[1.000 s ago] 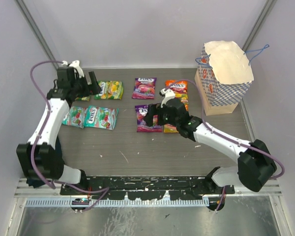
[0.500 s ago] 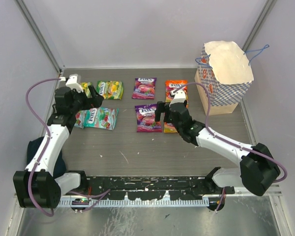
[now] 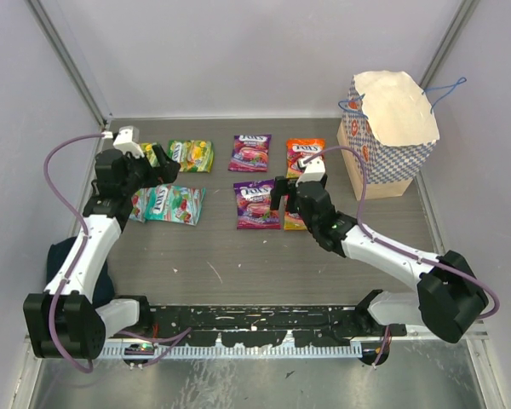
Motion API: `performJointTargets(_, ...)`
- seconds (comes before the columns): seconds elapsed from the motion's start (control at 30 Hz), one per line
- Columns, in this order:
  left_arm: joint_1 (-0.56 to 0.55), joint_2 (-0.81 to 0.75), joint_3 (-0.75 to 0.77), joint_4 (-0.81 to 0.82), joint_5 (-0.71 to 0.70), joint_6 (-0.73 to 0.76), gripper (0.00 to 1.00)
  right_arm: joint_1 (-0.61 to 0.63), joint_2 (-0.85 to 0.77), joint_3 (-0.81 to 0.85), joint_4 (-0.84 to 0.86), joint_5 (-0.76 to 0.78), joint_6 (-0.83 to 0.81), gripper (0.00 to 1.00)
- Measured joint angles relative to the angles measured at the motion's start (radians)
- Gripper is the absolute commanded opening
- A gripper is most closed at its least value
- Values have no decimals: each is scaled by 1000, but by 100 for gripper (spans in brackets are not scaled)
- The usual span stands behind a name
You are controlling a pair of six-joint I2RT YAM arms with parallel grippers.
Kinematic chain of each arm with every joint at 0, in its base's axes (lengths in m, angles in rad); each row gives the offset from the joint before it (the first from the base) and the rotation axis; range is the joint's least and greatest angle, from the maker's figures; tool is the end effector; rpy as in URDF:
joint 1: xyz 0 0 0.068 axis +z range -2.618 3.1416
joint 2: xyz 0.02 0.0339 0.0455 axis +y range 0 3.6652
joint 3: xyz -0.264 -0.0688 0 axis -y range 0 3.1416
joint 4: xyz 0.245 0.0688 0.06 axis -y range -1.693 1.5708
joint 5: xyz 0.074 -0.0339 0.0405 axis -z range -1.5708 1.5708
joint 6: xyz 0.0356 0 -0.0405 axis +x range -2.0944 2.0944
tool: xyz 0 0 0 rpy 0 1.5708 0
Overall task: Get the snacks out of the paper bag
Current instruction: Reset both arms
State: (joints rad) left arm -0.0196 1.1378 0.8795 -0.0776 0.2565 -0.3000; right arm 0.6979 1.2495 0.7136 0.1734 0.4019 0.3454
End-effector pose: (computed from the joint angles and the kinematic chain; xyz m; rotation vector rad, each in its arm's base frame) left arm 0.2636 -0.0142 0.3128 -0.0939 1.9196 -0.4599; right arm 0.2218 0.1678 0.2526 -0.0700 1.9146 0.3175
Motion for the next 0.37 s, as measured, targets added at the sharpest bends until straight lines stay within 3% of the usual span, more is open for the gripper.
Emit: performJointTargets(0.37, 0, -10, -14, 23, -3, -5, 98, 0, -8, -32, 20, -4, 0, 100)
